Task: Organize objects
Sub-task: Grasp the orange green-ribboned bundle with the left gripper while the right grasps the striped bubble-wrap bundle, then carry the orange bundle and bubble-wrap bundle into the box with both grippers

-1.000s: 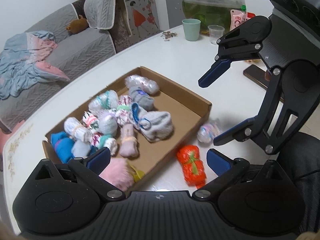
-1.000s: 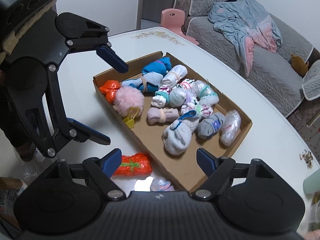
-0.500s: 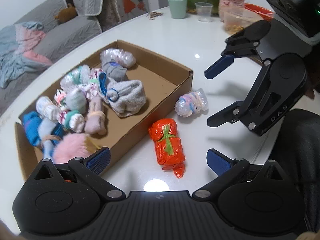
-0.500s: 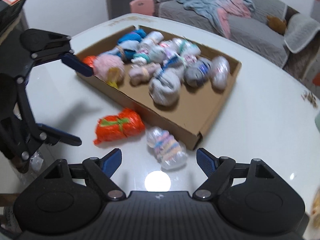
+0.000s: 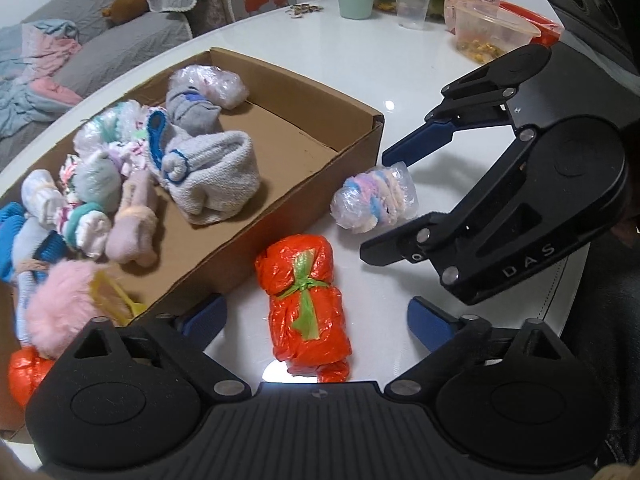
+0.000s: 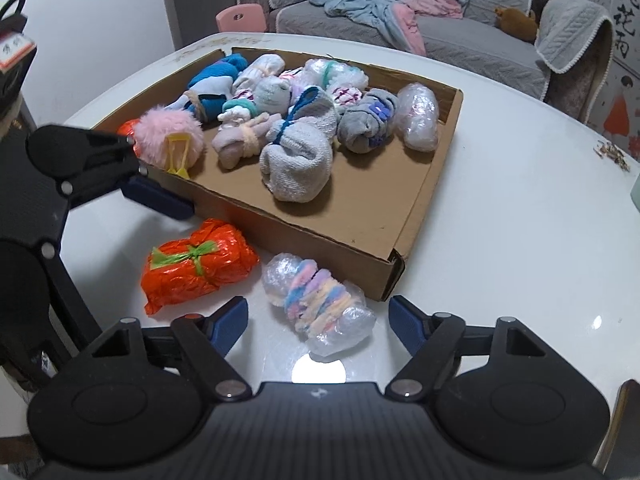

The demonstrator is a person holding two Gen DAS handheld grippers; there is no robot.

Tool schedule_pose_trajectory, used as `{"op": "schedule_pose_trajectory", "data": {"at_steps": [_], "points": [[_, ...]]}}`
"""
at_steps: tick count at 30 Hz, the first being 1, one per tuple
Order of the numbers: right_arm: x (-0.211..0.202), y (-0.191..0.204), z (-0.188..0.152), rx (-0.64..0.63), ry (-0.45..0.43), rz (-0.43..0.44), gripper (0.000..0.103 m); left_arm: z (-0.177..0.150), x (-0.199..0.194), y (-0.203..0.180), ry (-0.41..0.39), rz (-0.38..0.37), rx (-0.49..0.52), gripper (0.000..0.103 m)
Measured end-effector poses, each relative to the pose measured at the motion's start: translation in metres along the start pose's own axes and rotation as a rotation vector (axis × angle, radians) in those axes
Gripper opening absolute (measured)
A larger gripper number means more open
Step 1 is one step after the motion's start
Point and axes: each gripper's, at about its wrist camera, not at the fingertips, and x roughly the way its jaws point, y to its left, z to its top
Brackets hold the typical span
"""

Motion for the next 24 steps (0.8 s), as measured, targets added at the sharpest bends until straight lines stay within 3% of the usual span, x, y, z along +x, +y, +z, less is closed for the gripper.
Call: {"op": "schedule_pose_trajectory", "data": {"at_steps": [5,9,14,24], "points": [[-0.001,0.001,-0.006,-0.002,-0.001,0.007,0.054,0.000,0.000,0.002,-0.011,-0.037,-0.018,0.088],[-0.005,0.000,-0.009,-0.009,-0.006,0.008,0.036,0.000,-0.003,0.000,-0.023,-0.053,-0.007,0.075],[-0.007,-0.001,-0.008,-0.005,-0.006,0.022,0.030,0.003,-0.006,0.003,-0.024,-0.068,-0.028,0.041],[-0.015,-0.002,-0.008,0.017,-0.023,0.046,0.029,0.004,-0.016,0.002,-0.012,-0.070,-0.020,0.037]]}}
